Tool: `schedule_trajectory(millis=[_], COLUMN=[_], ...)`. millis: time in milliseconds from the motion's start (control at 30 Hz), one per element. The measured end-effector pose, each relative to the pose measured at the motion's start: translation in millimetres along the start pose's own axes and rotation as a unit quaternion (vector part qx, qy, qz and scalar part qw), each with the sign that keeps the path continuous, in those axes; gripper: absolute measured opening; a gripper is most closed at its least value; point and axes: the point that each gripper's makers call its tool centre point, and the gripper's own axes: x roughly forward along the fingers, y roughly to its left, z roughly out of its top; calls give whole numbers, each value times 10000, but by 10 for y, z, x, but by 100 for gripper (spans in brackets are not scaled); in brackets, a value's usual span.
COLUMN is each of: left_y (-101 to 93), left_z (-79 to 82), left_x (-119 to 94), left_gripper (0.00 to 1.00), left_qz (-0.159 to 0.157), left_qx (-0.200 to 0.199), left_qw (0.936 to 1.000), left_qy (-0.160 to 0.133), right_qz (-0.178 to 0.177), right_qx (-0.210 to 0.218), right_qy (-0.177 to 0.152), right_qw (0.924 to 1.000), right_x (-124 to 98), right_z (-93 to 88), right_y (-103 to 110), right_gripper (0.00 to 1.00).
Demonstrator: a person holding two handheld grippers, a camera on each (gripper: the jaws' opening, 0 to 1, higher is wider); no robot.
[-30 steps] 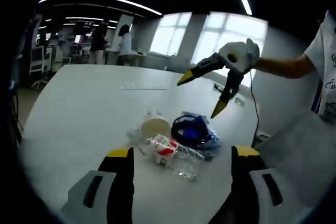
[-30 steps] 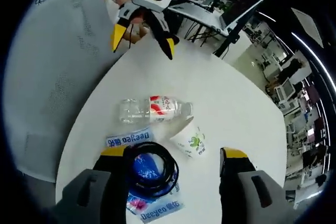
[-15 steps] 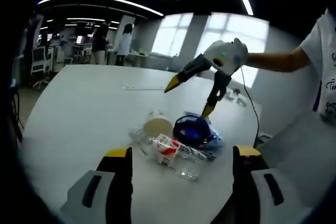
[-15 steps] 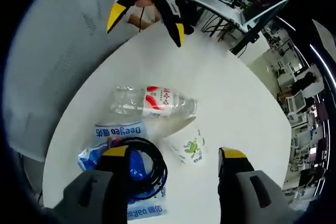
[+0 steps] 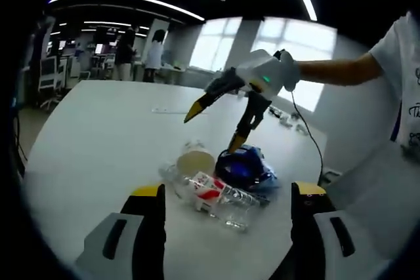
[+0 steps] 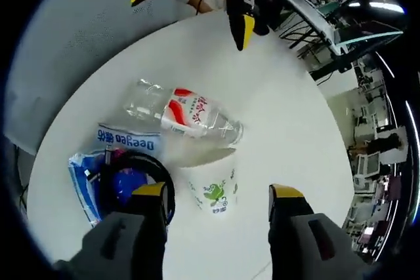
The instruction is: Arrange the tabletop items into an orderly group along one side of the table until the central work area is clear of visible clutter.
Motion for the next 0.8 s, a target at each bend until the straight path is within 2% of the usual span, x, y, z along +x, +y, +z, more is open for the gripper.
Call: schedule_trajectory(millis=[133, 300, 367, 433, 633, 800], left_y=[21, 46, 56, 68, 92, 113], left_z=[2, -3, -4, -16, -41, -66], left_x=[5, 1, -5, -8, -15, -16], left_gripper=[76, 76, 76, 76, 76, 76], left_qz=[2, 2, 11, 23, 70, 107], left_qx=[-25, -51, -74, -92, -210, -298], left_qw=[10000, 10000, 10000, 10000, 9997, 9994], left_qy=[-14, -15, -27, -27, -76, -103], right_qz=[212, 368, 475, 521, 653, 757], right_qx=[-154, -397, -662, -752, -790, -910], right_qy=[17, 158, 220, 295, 227, 296], right_qw=[9997, 9984, 9964, 9954, 9945, 9925], right_x=[109, 225, 264, 306, 394, 477], right_z=[40, 7, -10, -31, 17, -7], right_y=[25, 50, 70, 71, 91, 94], right_gripper=[59, 61, 60, 60, 57, 56])
